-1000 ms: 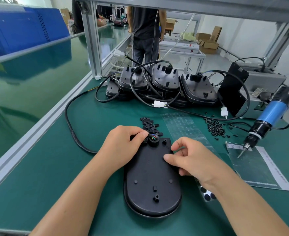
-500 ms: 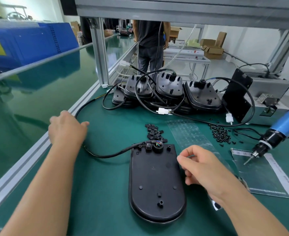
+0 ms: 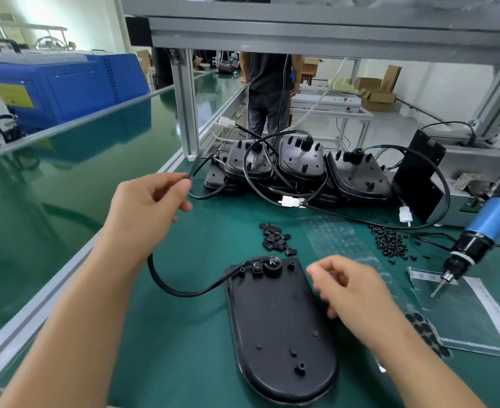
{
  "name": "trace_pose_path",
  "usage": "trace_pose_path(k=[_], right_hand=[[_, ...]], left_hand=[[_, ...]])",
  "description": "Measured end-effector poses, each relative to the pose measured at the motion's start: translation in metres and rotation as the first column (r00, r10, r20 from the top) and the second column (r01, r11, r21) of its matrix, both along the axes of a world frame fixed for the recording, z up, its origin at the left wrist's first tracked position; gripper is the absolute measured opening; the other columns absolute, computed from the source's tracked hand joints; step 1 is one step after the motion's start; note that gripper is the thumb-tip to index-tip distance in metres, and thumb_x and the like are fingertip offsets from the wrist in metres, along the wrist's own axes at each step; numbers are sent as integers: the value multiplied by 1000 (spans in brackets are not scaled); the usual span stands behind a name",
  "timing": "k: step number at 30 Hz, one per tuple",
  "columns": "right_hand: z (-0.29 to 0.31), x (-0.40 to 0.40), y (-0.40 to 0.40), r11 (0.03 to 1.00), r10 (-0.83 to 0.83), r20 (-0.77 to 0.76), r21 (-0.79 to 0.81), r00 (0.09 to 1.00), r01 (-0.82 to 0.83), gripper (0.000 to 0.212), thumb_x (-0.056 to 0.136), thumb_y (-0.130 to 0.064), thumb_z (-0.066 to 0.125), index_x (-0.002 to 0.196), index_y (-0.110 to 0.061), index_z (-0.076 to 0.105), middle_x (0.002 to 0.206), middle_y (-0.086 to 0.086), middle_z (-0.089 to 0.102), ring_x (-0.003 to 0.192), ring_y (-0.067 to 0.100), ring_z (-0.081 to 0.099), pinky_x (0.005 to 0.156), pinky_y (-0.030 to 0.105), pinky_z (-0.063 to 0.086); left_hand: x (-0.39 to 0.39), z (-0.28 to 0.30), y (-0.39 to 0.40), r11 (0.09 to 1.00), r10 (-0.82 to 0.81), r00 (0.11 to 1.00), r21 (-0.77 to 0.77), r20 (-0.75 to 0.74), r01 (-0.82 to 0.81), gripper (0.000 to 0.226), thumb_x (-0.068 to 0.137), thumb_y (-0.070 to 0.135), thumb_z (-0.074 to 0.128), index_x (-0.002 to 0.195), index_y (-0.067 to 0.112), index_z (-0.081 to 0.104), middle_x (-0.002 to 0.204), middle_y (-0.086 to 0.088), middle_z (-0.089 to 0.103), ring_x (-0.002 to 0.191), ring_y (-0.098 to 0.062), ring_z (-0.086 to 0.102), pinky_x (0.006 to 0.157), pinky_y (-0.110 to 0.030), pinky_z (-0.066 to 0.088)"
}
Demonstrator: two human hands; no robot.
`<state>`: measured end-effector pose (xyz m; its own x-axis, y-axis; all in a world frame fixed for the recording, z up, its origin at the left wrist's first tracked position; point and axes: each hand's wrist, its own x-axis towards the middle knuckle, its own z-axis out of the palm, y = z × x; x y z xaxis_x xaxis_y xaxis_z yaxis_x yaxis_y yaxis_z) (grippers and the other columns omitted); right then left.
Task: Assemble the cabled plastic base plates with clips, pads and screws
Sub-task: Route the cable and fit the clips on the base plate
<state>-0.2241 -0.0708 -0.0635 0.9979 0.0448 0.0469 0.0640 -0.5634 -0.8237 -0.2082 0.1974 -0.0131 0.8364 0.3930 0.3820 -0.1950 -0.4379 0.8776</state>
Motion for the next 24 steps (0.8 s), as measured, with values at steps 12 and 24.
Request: trace_pose_path(k=[12,24], right_hand=[[77,4,22,884,150,102,431,983,-180,14,90,-27,62,88,-19,74,58,-6,61,41,3,37,41,18,31],[13,-21,-17,971,149,39,-197,988,-139,16,92,-36,58,85,-48,64,70,-20,66,62,-7,55,57,10,41]], left_hand=[[-74,10,-95,769,-318,944,606,84,206,26,95,34,42,110,27,62,85,11,53,83,-8,52,75,-20,40],[0,-11,-35,329,248,947,937,-205,116,34,95,55,37,96,32,62,69,10,61,74,-15,60,84,-36,22]])
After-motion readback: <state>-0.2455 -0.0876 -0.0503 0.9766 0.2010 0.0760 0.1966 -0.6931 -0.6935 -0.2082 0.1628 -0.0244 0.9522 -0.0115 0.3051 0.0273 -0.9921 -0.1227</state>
